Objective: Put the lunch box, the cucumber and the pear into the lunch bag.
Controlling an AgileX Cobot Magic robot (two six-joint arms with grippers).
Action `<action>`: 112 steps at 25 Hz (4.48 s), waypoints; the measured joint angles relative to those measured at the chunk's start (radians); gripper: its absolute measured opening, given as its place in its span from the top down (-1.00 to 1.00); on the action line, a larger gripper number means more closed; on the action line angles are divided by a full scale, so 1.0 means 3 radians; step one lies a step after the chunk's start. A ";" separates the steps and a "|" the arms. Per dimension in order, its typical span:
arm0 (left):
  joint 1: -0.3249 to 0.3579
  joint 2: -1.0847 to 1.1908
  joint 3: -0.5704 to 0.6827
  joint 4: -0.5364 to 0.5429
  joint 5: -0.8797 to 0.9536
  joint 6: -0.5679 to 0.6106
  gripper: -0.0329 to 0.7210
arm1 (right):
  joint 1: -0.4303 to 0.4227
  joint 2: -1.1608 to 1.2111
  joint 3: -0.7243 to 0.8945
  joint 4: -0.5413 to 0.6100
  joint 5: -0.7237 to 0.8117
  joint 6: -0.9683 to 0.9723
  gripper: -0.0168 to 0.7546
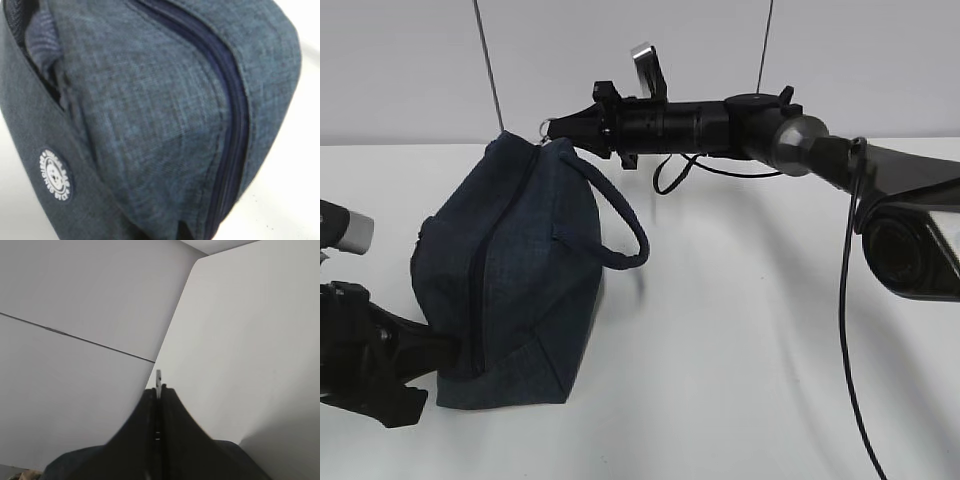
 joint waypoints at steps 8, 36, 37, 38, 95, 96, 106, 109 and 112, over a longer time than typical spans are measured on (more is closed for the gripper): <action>0.0000 0.0000 0.0000 0.0011 -0.0003 0.0000 0.90 | 0.0004 0.0150 -0.0003 -0.0012 -0.0070 0.0400 0.96; 0.0000 0.0003 0.0010 -0.0027 -0.0005 0.0000 0.05 | -0.0106 0.0158 -0.0748 -0.0189 0.0483 0.0342 -0.35; 0.0000 0.0000 0.0010 -0.0040 -0.0012 0.0000 -0.03 | -0.0134 0.0158 -0.0877 -0.0381 0.0483 0.0480 -0.35; 0.0000 -0.0017 0.0010 -0.0044 -0.0025 0.0000 -0.07 | -0.0147 0.0158 -0.1022 -0.0600 0.0501 0.0667 -0.32; 0.0000 -0.0588 0.0043 -0.0043 -0.0383 -0.0402 0.27 | 0.0568 -0.0538 -0.1667 -0.3462 0.0691 0.2422 0.32; 0.0000 -0.0588 0.0043 -0.0043 -0.0383 -0.0402 0.27 | 0.0568 -0.0553 -0.1667 -0.3471 0.0697 0.2429 0.32; 0.0000 -0.0588 0.0043 -0.0043 -0.0383 -0.0402 0.27 | 0.0601 -0.0742 -0.1667 -0.3039 0.0697 0.1990 0.32; 0.0000 -0.0588 0.0043 -0.0043 -0.0383 -0.0402 0.27 | 0.0652 -0.0810 -0.1667 -0.2871 0.0525 0.1744 0.32; 0.0000 -0.0588 0.0043 -0.0043 -0.0383 -0.0402 0.27 | 0.0735 -0.0871 -0.1667 -0.2818 0.0262 0.1675 0.32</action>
